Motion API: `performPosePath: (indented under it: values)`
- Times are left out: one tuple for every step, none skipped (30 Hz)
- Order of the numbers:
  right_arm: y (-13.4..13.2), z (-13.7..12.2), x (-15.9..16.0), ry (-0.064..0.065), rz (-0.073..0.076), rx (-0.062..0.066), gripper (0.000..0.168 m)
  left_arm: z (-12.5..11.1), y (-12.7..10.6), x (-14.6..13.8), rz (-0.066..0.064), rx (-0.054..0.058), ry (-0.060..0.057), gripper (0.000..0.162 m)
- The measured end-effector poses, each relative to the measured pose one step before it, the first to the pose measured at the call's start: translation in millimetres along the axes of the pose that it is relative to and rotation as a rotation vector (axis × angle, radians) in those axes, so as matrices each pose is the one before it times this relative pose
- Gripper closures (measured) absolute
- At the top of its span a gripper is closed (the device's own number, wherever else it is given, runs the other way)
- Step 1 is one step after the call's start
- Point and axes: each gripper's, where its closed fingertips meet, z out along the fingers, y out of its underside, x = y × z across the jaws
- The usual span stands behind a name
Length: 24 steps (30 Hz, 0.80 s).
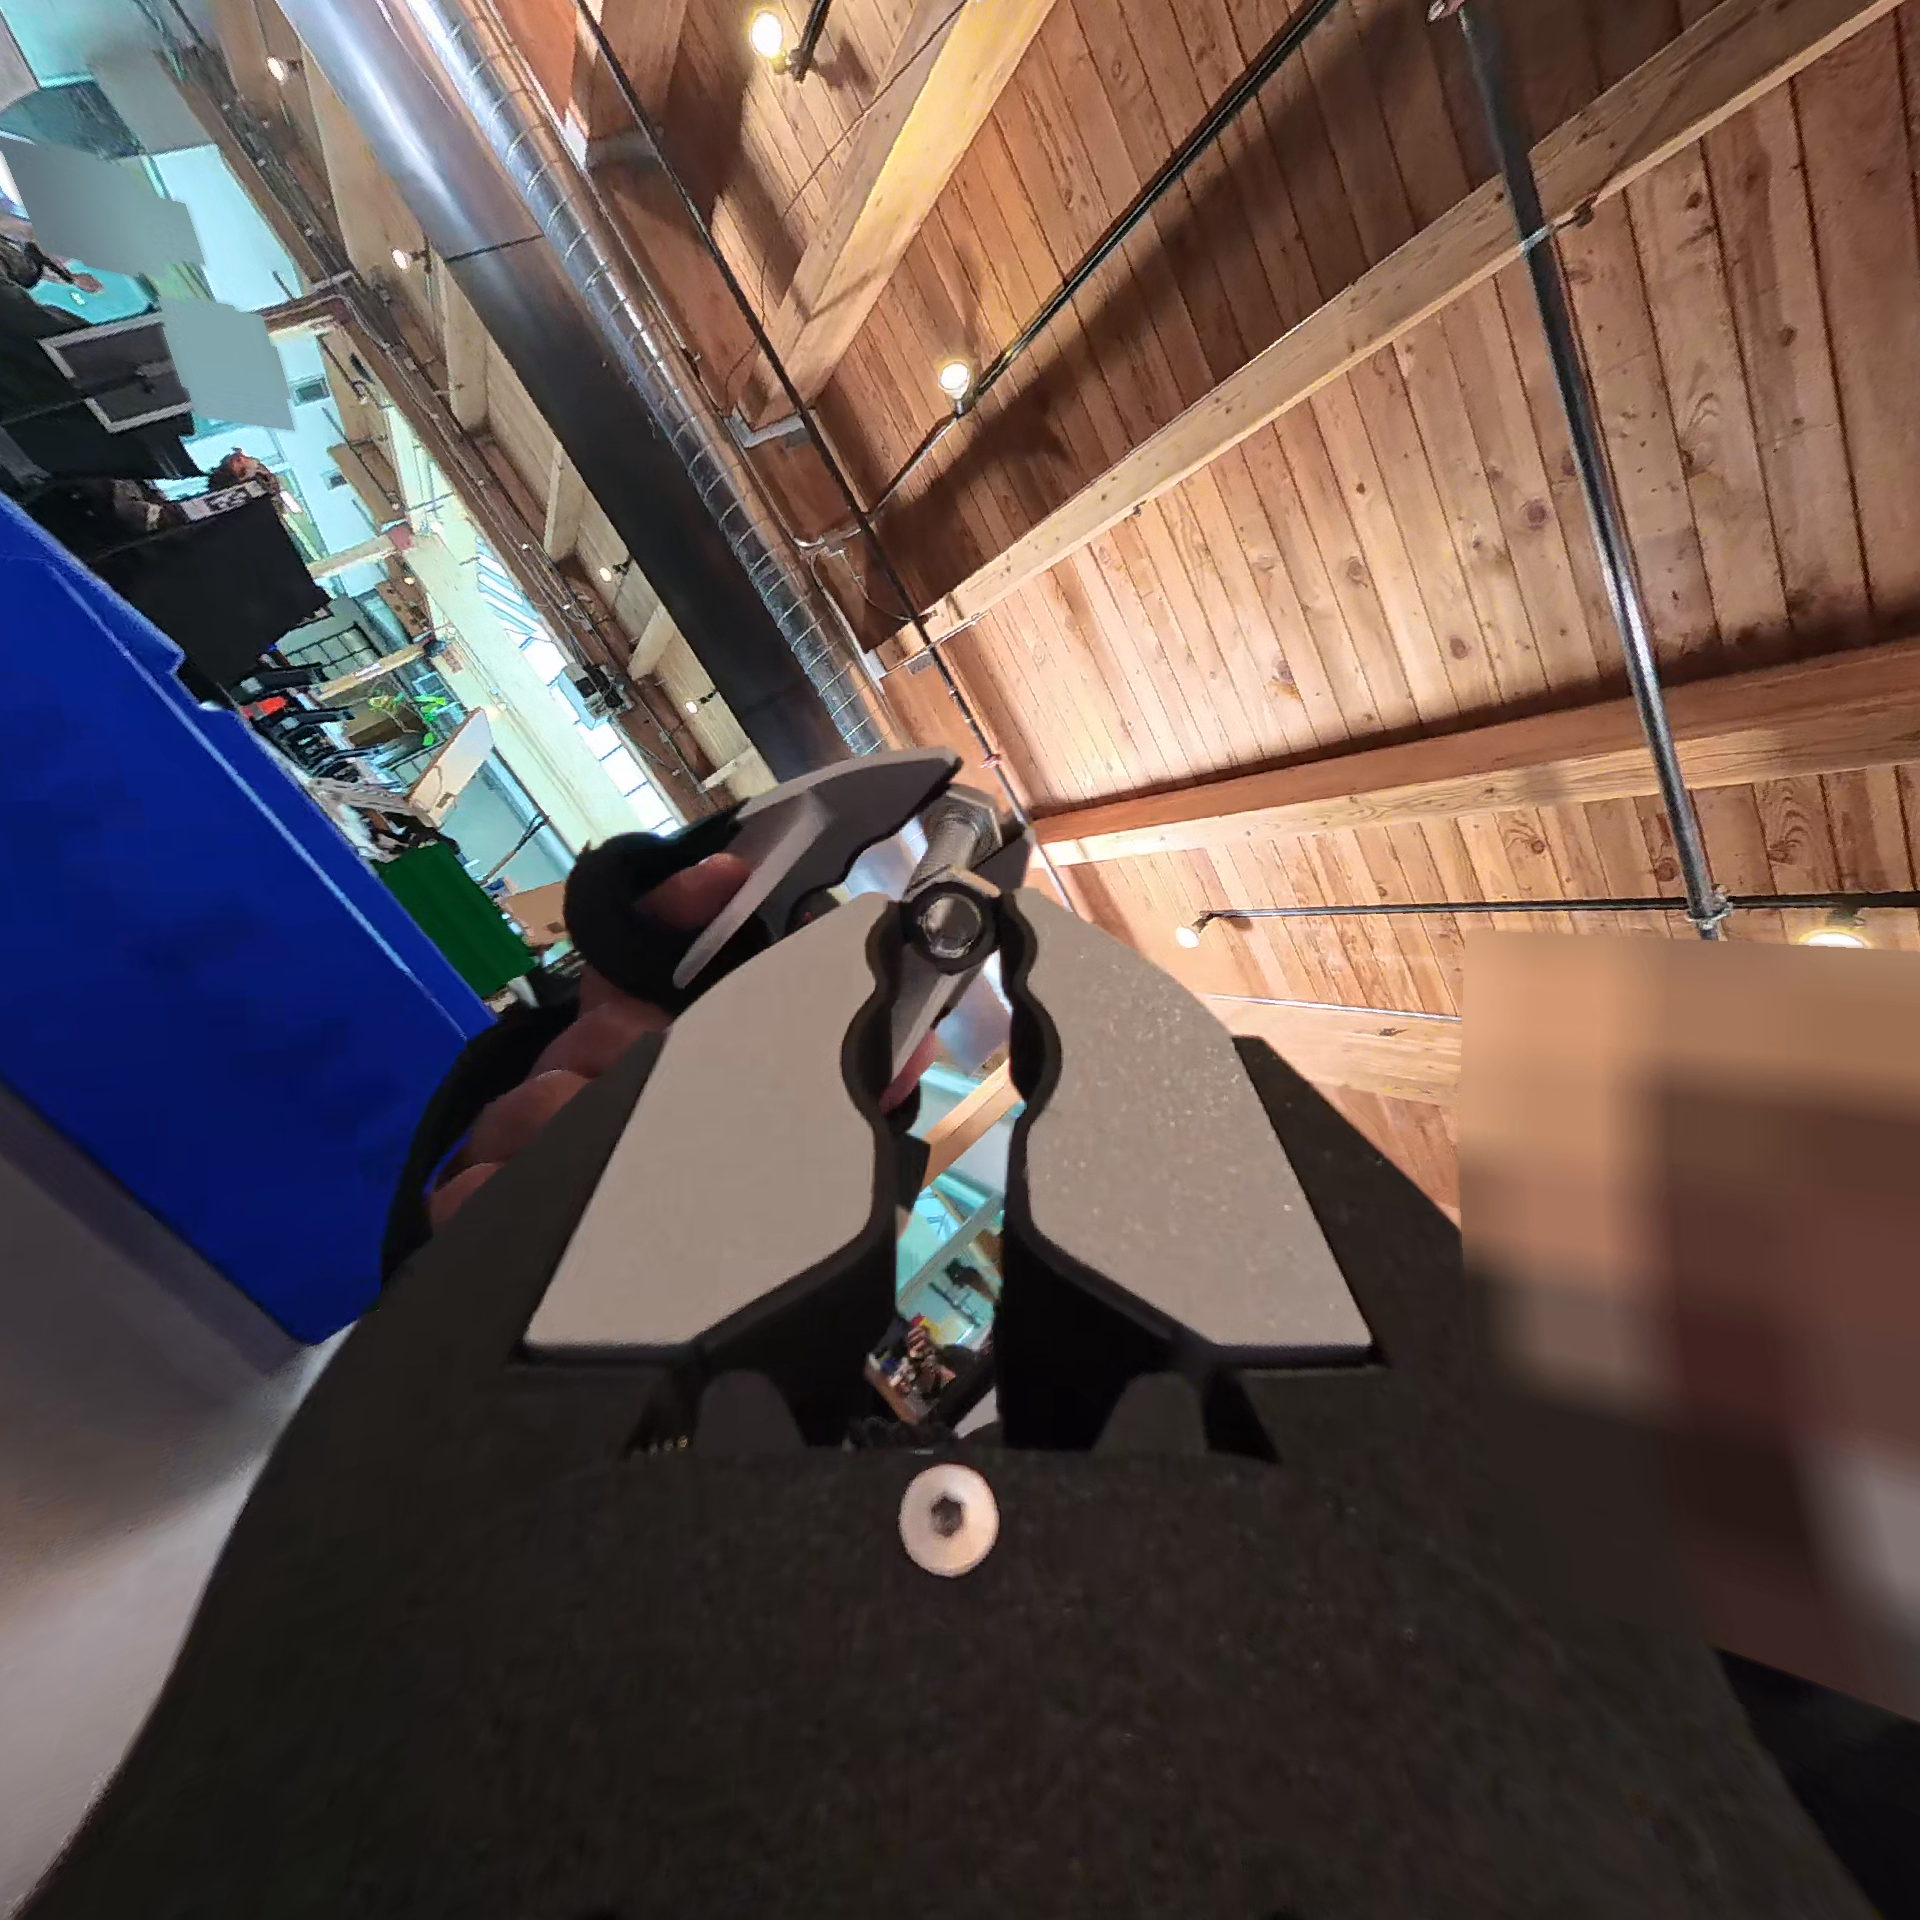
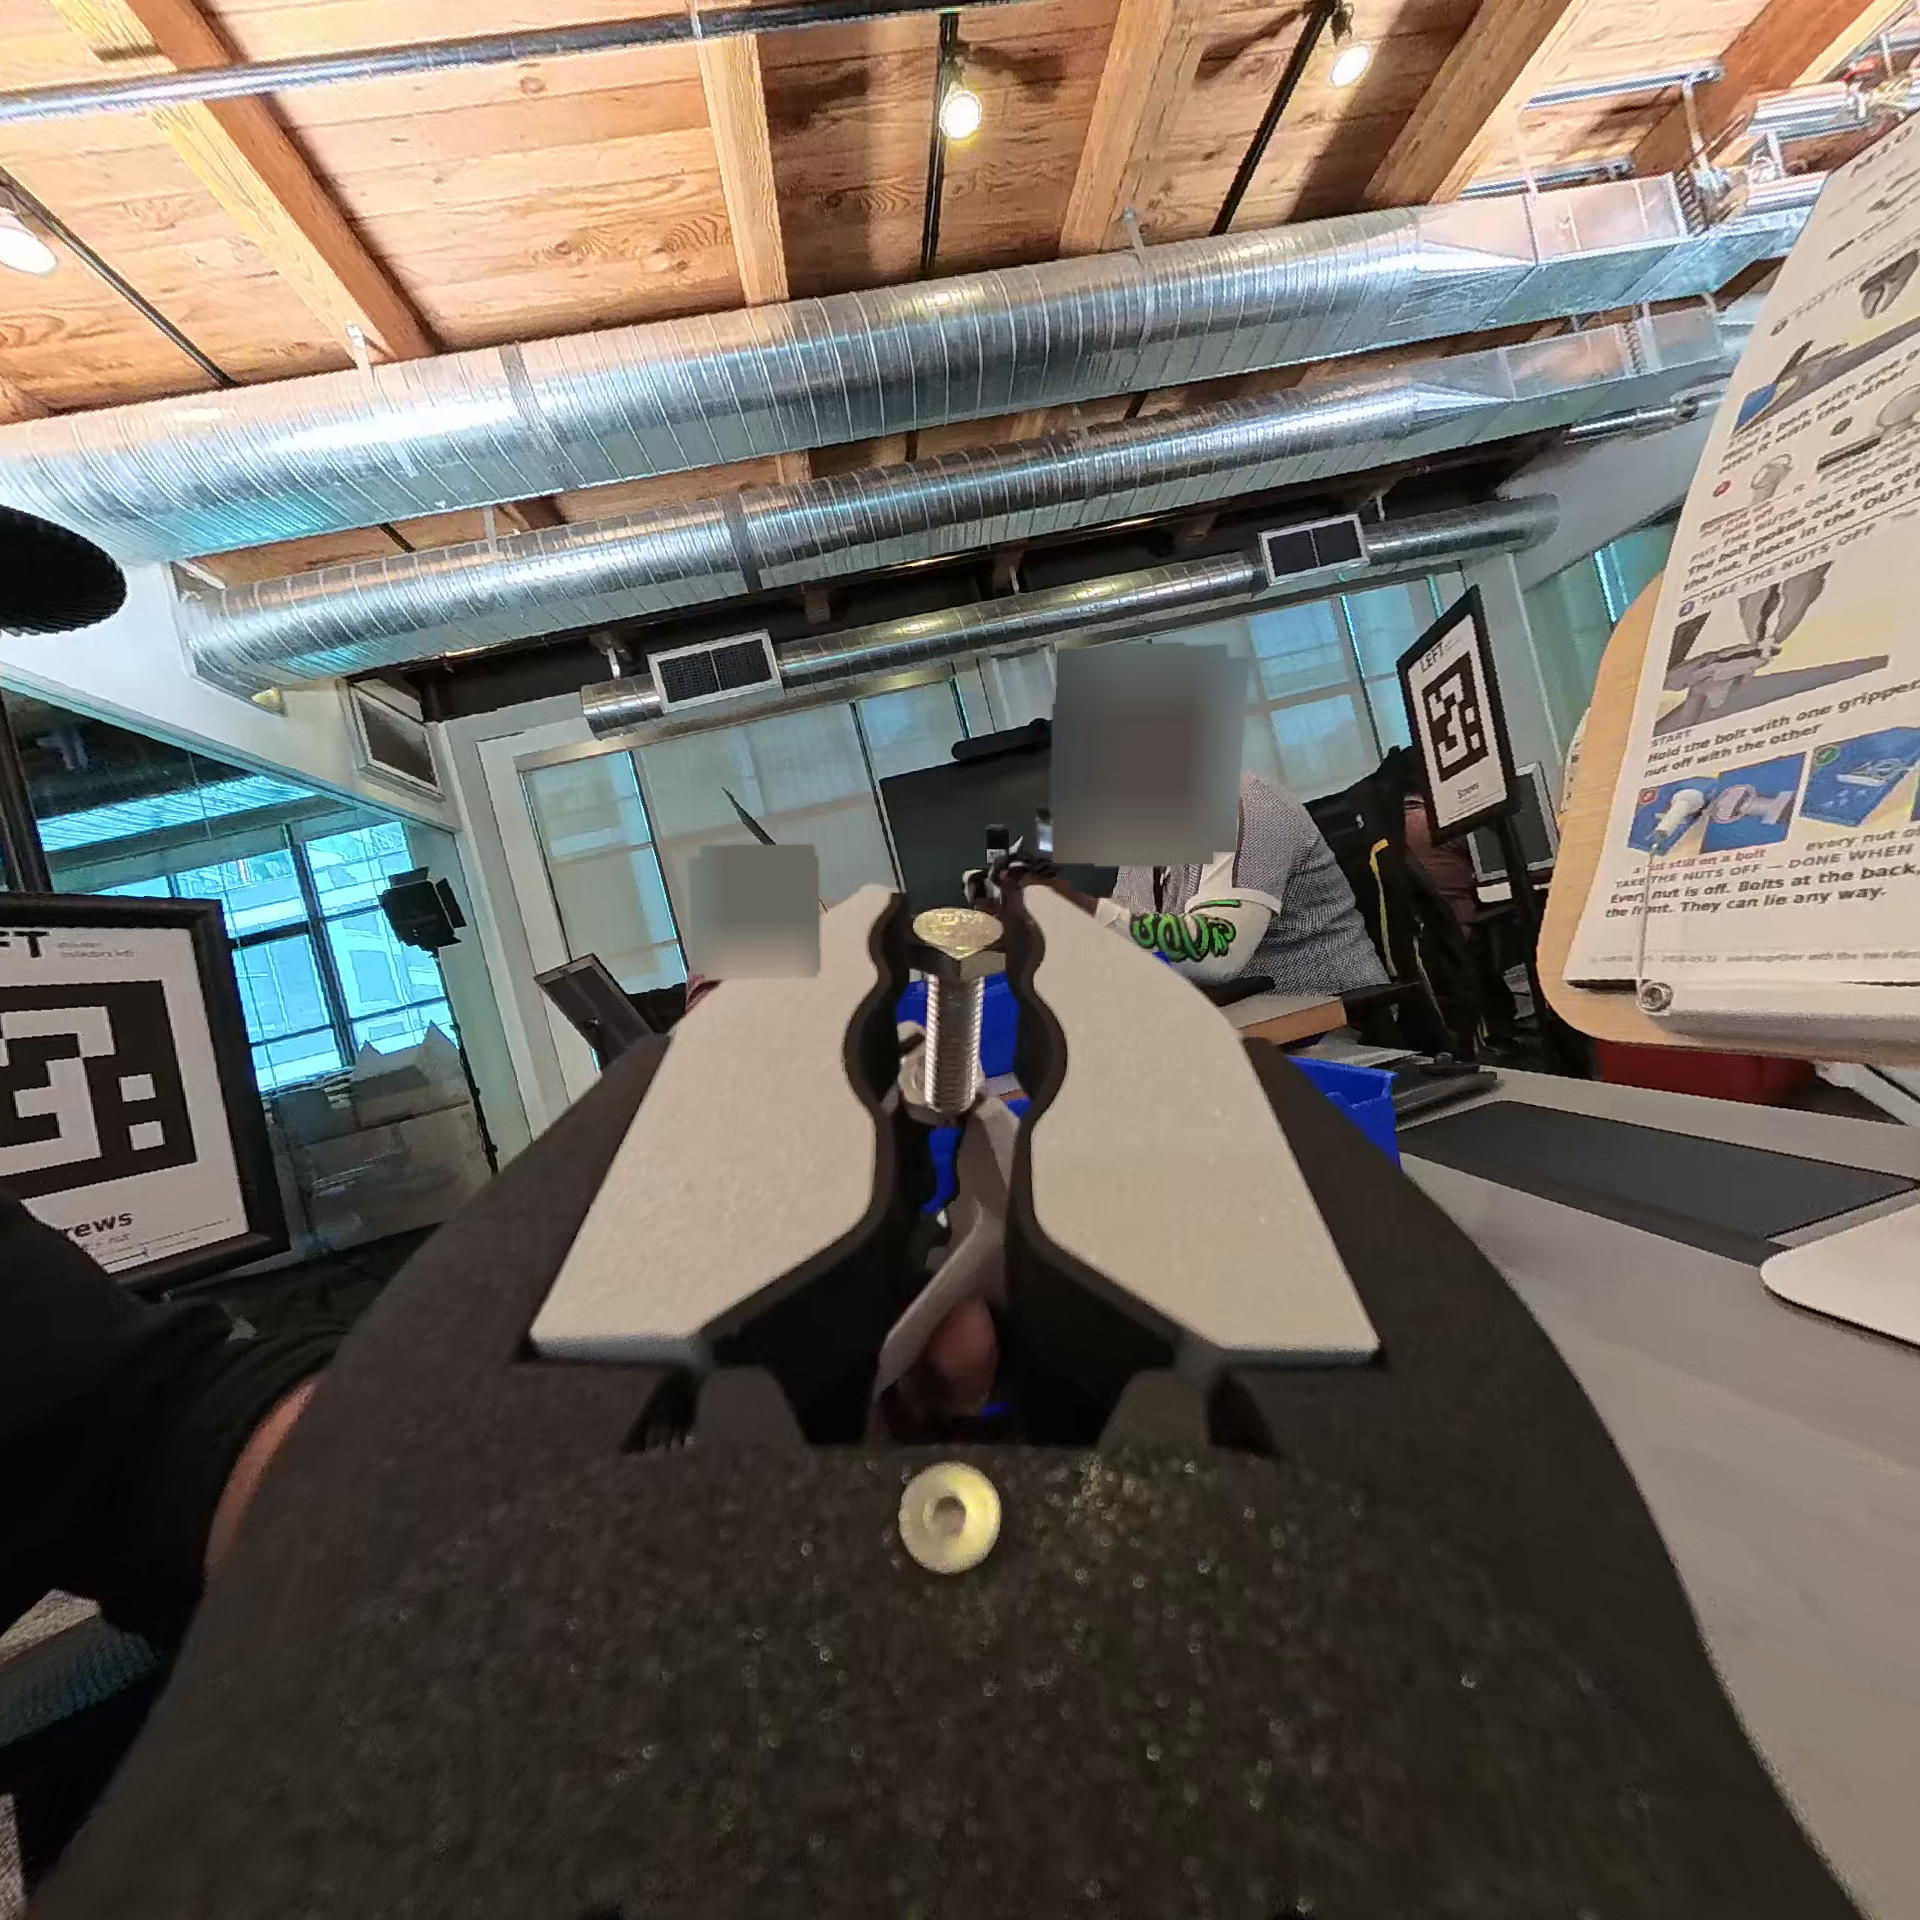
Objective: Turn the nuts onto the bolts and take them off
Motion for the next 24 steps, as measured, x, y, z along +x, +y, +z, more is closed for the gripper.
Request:
performPosePath:
  values:
    - [-0.78, 0.65, -0.39, -0.0022, 0.0022, 0.0046, 0.151, -1.00, -0.21, -1.57, 0.0064, -0.0008, -0.0109, 0.146]
    - [-1.12, 0.78, -0.67, -0.0051, 0.0048, 0.0038, 0.151, -0.79, 0.13, -0.57, -0.0081, 0.0041, 0.0022, 0.146]
    - [-0.54, 0.91, -0.28, -0.0004, -0.0023, -0.0012, 0.151, -0.03, 1.85, -0.80, -0.0170, -0.0037, 0.0067, 0.146]
    - [0.32, 0.70, -0.52, -0.0004, -0.0075, -0.0051, 0.151, 0.59, 2.37, -0.34, -0.0118, -0.0061, 0.0085, 0.146]
    - [1.14, 0.62, -1.22, -0.0037, -0.0052, -0.0071, 0.151, 0.72, 0.99, -0.40, -0.0017, 0.0039, 0.0025, 0.146]
    - [0.98, 0.13, -0.97, -0.0020, -0.0010, -0.0017, 0.151, 0.67, -0.50, 0.33, 0.0023, 0.0114, 0.0014, 0.146]
    - [0.85, -0.02, -0.23, 0.0020, 0.0008, 0.0007, 0.151, 1.14, 0.66, 1.09, -0.0027, -0.0024, 0.0077, 0.146]
    - [-0.33, -0.17, -0.63, -0.0033, 0.0019, 0.0069, 0.151, 0.74, 0.73, 0.99, -0.0020, -0.0044, 0.0072, 0.146]
    - [0.20, 0.06, 0.14, 0.0006, 0.0024, -0.0013, 0.151, 0.08, 0.02, -0.05, 0.0000, 0.0009, -0.0006, 0.146]
    - [0.40, 0.02, 0.24, 0.0028, -0.0044, -0.0042, 0.151, -0.25, -0.22, -0.67, -0.0038, 0.0025, -0.0029, 0.146]
    - [0.25, 0.13, -0.33, -0.0014, -0.0058, -0.0007, 0.151, -0.37, -0.58, 0.39, -0.0063, 0.0050, 0.0040, 0.146]
    - [0.06, -0.17, -0.31, -0.0006, -0.0024, 0.0004, 0.151, -0.20, -0.97, 0.58, -0.0030, 0.0064, 0.0027, 0.146]
    - [-0.32, -0.37, -0.06, 0.0012, 0.0000, 0.0036, 0.151, 0.08, -0.78, 0.48, 0.0027, 0.0036, -0.0029, 0.146]
    - [-0.63, -0.58, -0.18, -0.0012, 0.0048, 0.0065, 0.151, 0.32, -0.84, 1.07, 0.0054, -0.0022, -0.0021, 0.146]
    - [-0.63, -0.60, -0.34, -0.0025, 0.0061, 0.0041, 0.151, 0.35, -1.30, 1.57, 0.0058, -0.0039, -0.0006, 0.146]
    - [-0.13, -0.63, -0.24, -0.0010, 0.0012, -0.0009, 0.151, -0.01, -2.31, 2.06, 0.0087, 0.0032, 0.0000, 0.146]
    - [0.23, -0.75, -0.07, 0.0002, -0.0025, -0.0050, 0.151, -0.24, -2.66, 2.57, 0.0101, 0.0035, 0.0014, 0.146]
    - [0.95, -0.88, -0.30, -0.0009, -0.0030, -0.0087, 0.151, -0.28, -3.12, 3.23, 0.0098, 0.0038, 0.0050, 0.146]
    - [1.64, -0.93, -0.08, 0.0005, -0.0034, -0.0114, 0.151, -0.28, -3.01, 2.92, 0.0089, 0.0024, 0.0017, 0.146]
    - [2.03, -0.95, 0.28, 0.0043, -0.0057, -0.0118, 0.151, 0.08, -2.19, 1.72, 0.0113, -0.0030, -0.0076, 0.146]
    - [1.93, -0.68, 0.11, 0.0044, -0.0078, -0.0092, 0.151, 0.71, 0.91, -1.50, 0.0151, -0.0232, -0.0288, 0.146]
    - [0.06, -0.91, 0.25, 0.0036, -0.0061, 0.0010, 0.151, 0.62, 2.19, -1.89, 0.0122, -0.0311, -0.0272, 0.146]
    - [1.75, -0.40, 0.33, -0.0021, 0.0044, -0.0157, 0.151, -0.12, -0.39, 0.02, 0.0115, -0.0137, -0.0145, 0.146]
    - [2.07, -0.46, 0.73, 0.0006, 0.0021, -0.0190, 0.151, -0.56, -1.16, -0.65, 0.0209, -0.0107, -0.0210, 0.146]
